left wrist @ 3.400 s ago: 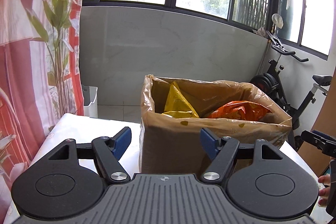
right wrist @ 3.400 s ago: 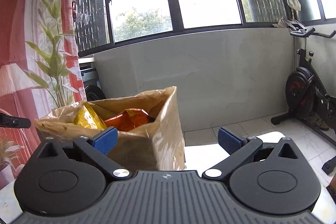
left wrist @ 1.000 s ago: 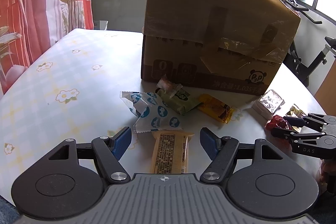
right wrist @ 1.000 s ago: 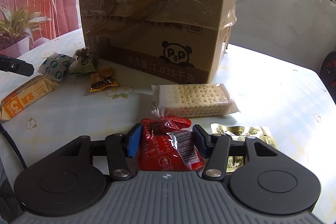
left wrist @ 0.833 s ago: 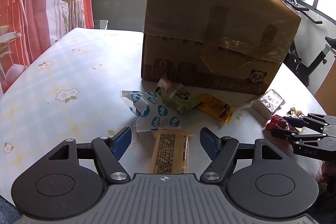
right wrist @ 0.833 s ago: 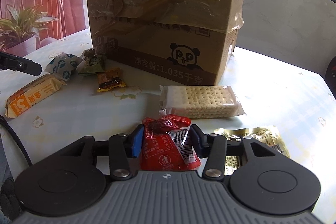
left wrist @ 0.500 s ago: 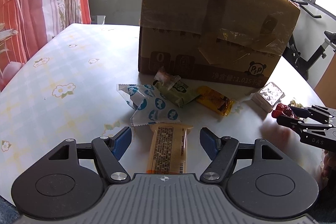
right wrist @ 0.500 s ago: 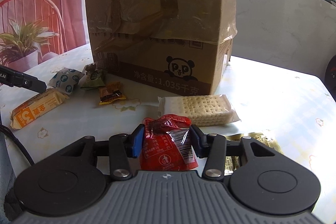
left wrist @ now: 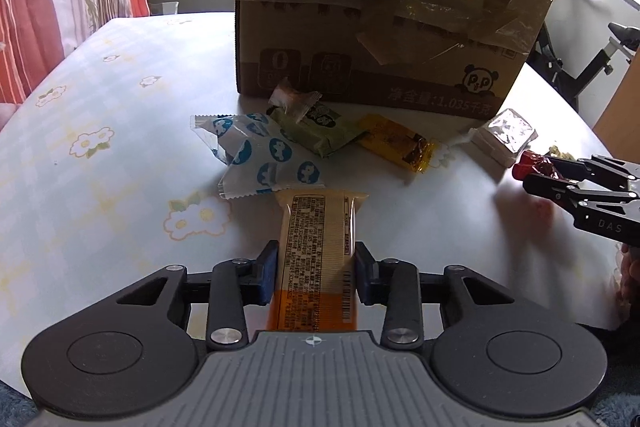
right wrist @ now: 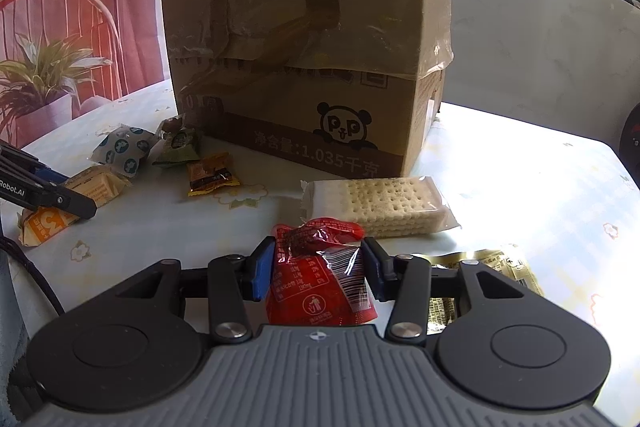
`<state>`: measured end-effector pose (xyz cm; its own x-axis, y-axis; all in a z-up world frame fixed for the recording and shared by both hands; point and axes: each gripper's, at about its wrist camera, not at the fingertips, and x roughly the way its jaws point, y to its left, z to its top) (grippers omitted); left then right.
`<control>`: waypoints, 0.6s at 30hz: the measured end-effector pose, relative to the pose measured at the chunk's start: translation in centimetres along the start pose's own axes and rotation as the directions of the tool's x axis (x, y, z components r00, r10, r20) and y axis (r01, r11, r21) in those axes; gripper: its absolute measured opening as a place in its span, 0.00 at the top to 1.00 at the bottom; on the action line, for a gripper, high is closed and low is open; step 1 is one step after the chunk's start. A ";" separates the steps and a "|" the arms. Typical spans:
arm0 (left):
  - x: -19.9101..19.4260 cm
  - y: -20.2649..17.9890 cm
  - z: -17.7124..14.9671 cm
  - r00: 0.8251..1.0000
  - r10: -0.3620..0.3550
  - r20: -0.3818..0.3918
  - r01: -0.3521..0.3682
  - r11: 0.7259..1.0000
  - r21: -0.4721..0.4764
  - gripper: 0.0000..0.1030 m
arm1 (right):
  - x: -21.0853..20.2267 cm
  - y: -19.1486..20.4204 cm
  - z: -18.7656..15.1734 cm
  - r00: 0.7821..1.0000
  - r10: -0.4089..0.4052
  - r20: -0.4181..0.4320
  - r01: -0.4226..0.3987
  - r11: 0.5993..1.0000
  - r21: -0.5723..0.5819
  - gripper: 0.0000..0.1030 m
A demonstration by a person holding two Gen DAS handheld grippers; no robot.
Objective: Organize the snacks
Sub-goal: 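Grasp and lift the tan snack bar with the left tool while the right lifts the red snack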
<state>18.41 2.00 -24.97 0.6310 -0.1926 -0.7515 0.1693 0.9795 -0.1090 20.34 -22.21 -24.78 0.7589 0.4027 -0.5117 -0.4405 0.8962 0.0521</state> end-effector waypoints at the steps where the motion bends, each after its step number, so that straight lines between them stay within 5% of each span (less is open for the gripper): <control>1: -0.1 -0.1 0.0 1.000 -0.004 0.007 0.004 1.000 0.004 0.62 | 0.0 0.0 0.0 1.000 -0.001 0.002 0.001 1.000 0.003 0.54; 12: -4.2 -0.5 2.2 0.980 -0.086 0.181 0.083 0.996 0.026 0.63 | -1.8 0.0 0.2 0.998 -0.023 0.061 0.020 0.999 0.040 0.54; 18: -6.9 -0.2 7.4 0.953 -0.106 0.285 0.095 0.994 0.053 0.63 | -4.6 -0.1 4.3 0.984 0.002 0.175 -0.010 0.999 0.043 0.54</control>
<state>19.66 2.66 -14.93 0.7988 -0.3039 -0.5193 0.2682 0.9524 -0.1448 18.95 -23.32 -18.71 0.8305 0.4308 -0.3532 -0.4268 0.8995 0.0936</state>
